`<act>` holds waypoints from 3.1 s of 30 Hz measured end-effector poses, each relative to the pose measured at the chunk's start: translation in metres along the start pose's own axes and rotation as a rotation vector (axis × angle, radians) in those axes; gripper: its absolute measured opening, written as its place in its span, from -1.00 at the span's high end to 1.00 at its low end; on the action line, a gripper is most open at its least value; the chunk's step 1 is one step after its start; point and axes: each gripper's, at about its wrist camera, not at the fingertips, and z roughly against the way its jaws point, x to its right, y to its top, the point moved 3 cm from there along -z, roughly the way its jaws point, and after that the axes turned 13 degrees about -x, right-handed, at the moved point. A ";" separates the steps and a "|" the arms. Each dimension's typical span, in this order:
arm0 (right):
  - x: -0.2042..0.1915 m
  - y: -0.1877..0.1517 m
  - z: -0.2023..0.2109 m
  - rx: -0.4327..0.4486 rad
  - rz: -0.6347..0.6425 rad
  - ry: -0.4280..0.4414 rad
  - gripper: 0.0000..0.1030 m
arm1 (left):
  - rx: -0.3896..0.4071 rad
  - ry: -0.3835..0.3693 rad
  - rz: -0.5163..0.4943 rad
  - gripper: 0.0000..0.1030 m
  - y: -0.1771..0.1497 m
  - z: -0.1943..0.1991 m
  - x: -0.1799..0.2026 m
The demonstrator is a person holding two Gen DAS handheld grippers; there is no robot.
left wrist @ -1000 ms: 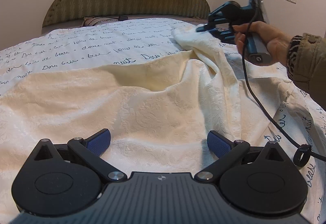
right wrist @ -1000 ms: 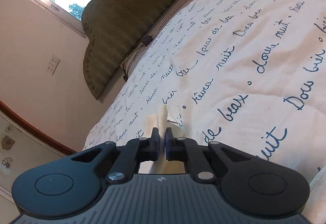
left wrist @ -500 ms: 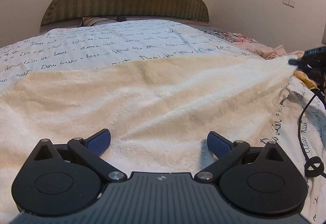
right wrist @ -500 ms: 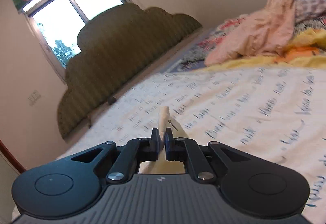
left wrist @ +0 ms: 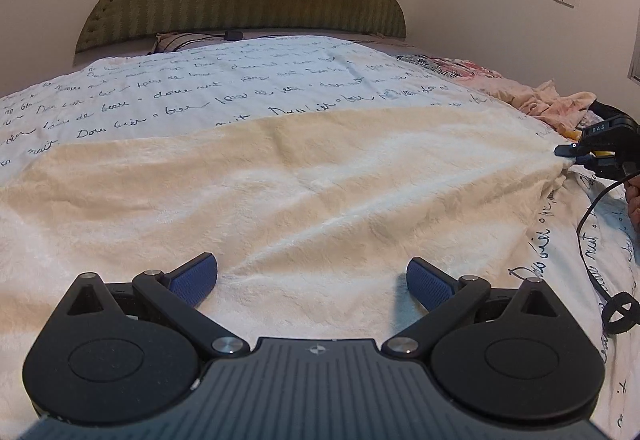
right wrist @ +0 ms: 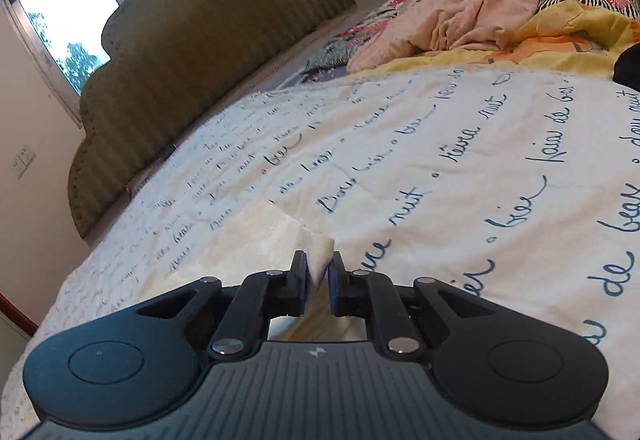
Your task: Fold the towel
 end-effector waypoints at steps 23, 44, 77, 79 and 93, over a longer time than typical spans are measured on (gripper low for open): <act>-0.113 -0.011 -0.018 -0.159 0.639 0.021 0.22 | -0.027 0.146 0.037 -0.83 0.010 0.022 0.004; 0.010 -0.025 -0.002 -0.112 -0.194 0.382 -0.23 | -0.010 0.097 -0.013 -1.00 -0.012 0.012 0.007; -0.017 0.045 -0.038 -0.143 -0.054 0.158 0.28 | 0.044 0.146 -0.004 -0.95 0.060 0.011 0.042; 0.001 0.031 -0.042 -0.154 -0.124 0.264 0.22 | 0.033 0.124 0.004 -0.95 0.054 0.009 0.039; -0.117 -0.005 0.041 0.270 0.392 0.217 0.70 | -0.108 -0.029 0.266 -0.82 0.046 0.001 -0.025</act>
